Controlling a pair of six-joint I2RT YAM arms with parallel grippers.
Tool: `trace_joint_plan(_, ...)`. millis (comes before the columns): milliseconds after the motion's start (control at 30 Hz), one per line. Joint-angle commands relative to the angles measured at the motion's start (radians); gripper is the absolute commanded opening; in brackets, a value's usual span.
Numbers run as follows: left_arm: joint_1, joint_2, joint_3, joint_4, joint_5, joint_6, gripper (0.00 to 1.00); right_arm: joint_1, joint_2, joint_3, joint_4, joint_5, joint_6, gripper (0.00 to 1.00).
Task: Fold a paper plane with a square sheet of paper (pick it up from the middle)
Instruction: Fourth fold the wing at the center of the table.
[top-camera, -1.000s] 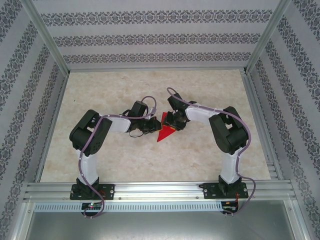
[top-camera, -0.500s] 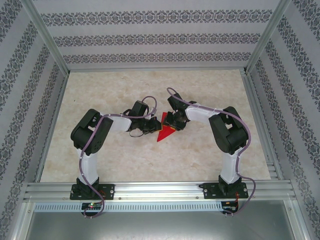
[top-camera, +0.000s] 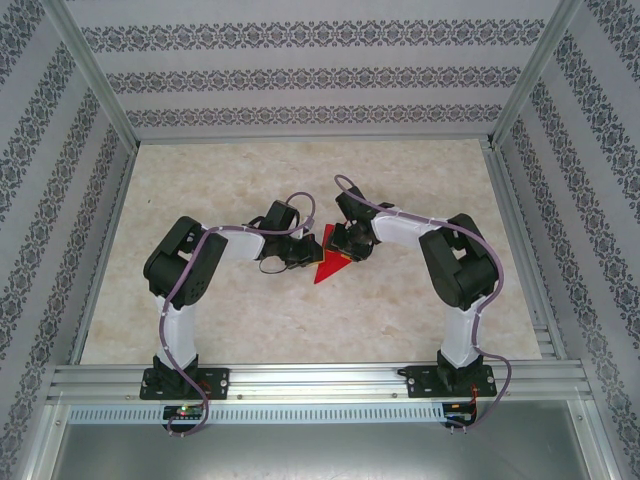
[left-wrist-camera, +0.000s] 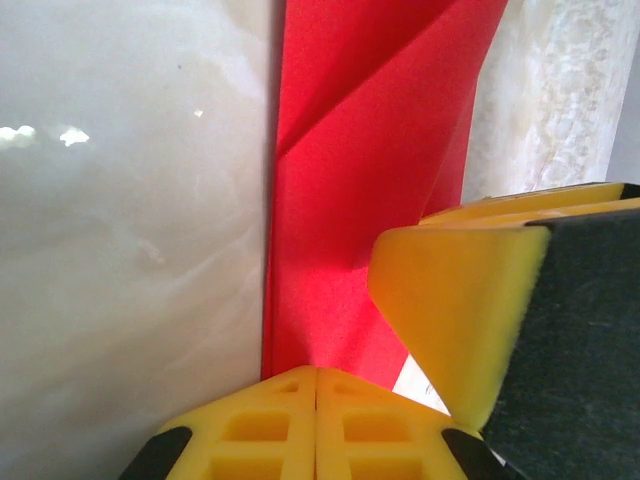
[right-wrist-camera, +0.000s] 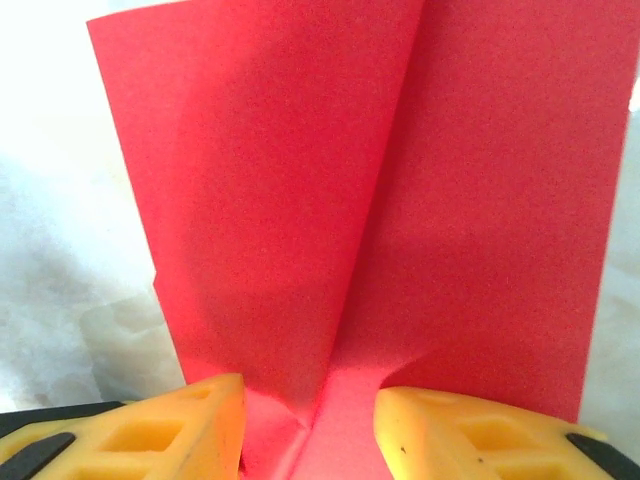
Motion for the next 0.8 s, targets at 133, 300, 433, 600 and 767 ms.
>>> trace_joint_plan(133, -0.026, 0.082, 0.015, -0.158, -0.115, 0.045, 0.06, -0.007, -0.148, -0.092, -0.038, 0.014, -0.106, 0.46)
trace_joint_plan(300, -0.025, 0.094, 0.025, -0.178, -0.129, 0.062, 0.05, -0.039, -0.196, -0.122, 0.032, -0.079, -0.196, 0.44)
trace_joint_plan(433, -0.027, 0.088, 0.023, -0.182, -0.127, 0.074, 0.05, -0.037, -0.162, -0.139, 0.127, -0.141, -0.184, 0.3)
trace_joint_plan(600, -0.026, 0.088, 0.034, -0.2, -0.118, 0.099, 0.05, -0.04, -0.092, -0.097, 0.203, -0.173, -0.169, 0.14)
trace_joint_plan(767, -0.026, 0.088, 0.046, -0.221, -0.121, 0.116, 0.05, -0.043, -0.029, -0.048, 0.196, -0.17, -0.174, 0.11)
